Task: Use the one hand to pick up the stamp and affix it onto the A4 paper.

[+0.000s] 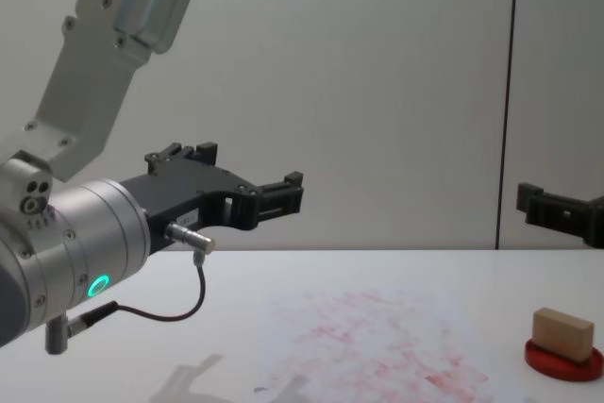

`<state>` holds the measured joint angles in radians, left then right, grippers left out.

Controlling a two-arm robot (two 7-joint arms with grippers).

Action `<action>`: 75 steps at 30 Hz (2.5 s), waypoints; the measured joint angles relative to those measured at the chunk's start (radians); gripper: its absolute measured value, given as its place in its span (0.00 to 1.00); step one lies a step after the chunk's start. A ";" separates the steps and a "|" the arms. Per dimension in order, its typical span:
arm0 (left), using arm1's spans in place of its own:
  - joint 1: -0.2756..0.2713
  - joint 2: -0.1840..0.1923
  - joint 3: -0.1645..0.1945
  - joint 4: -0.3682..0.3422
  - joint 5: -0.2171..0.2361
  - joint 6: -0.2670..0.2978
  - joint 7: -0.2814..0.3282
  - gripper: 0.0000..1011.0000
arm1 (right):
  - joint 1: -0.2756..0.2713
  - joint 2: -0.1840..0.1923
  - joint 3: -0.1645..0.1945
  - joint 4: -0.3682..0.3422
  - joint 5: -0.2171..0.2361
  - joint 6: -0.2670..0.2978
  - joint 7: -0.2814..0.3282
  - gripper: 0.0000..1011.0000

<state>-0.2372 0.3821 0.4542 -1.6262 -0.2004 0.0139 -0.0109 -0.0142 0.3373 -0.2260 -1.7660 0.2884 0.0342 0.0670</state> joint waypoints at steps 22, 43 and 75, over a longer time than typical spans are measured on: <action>0.000 0.000 0.000 0.000 0.000 0.000 0.000 0.98 | 0.002 0.000 0.001 0.003 0.000 0.002 0.002 0.99; 0.000 0.000 0.000 0.000 0.000 0.000 0.000 0.98 | 0.085 -0.014 0.011 0.173 0.005 0.108 0.100 0.99; 0.000 0.000 0.000 0.000 0.000 0.000 0.000 0.98 | 0.169 -0.026 0.011 0.342 -0.050 0.136 0.202 0.88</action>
<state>-0.2372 0.3821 0.4543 -1.6262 -0.2004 0.0139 -0.0109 0.1544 0.3113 -0.2148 -1.4236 0.2387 0.1701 0.2691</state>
